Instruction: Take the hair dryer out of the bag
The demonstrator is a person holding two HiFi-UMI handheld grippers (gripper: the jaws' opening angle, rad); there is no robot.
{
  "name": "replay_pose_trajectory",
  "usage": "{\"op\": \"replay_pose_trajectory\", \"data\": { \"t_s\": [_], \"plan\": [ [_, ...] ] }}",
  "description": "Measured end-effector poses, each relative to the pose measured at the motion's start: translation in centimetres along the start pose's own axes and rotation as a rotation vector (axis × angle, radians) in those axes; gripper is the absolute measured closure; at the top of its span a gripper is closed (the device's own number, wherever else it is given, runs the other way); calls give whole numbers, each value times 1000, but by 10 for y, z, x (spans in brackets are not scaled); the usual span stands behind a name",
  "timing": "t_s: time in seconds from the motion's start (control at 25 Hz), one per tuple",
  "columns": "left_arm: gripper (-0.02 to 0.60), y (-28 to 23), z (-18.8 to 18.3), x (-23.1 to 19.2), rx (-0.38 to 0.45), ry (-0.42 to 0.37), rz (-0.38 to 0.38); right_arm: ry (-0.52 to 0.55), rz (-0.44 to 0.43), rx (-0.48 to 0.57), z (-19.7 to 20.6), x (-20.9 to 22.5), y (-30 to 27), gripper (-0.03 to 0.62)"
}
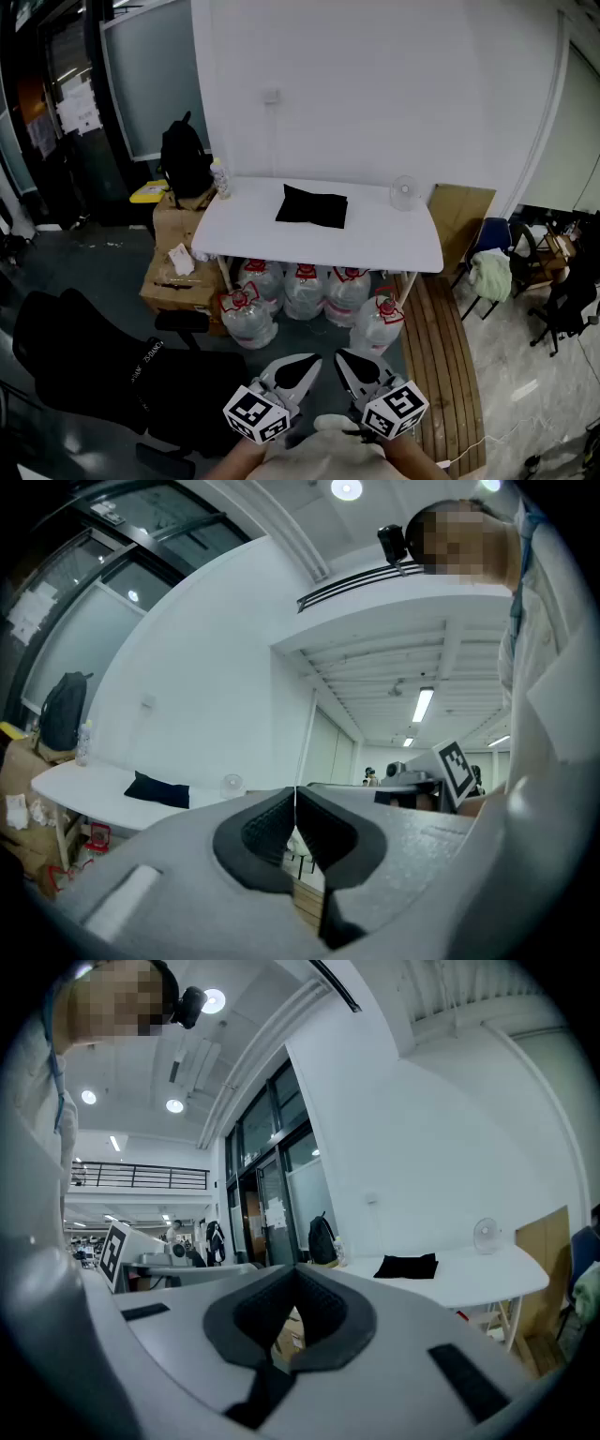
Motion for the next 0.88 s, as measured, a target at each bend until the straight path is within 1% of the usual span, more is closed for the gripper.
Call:
{"op": "replay_pose_trajectory", "data": {
  "t_s": [0.28, 0.52, 0.68, 0.88],
  "plan": [
    [571, -28, 5, 0, -13, 5, 6, -18, 11, 3, 0, 29, 5, 579],
    [570, -64, 6, 10, -18, 10, 11, -18, 11, -6, -4, 59, 18, 579],
    [569, -95, 4, 19, -15, 2, 9, -42, -37, 18, -13, 82, 26, 576],
    [570, -133, -2, 34, -11, -3, 6, -35, -65, 7, -27, 112, 41, 576]
  ]
}}
Point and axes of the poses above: the fingertips, and each gripper's own axes: y backward along the fingers, x to its right, z out of its underside, the point moved 5 cm from there along y, backward along the fingers, and after that the axes turned 10 degrees about -z, right-handed, at the moved point
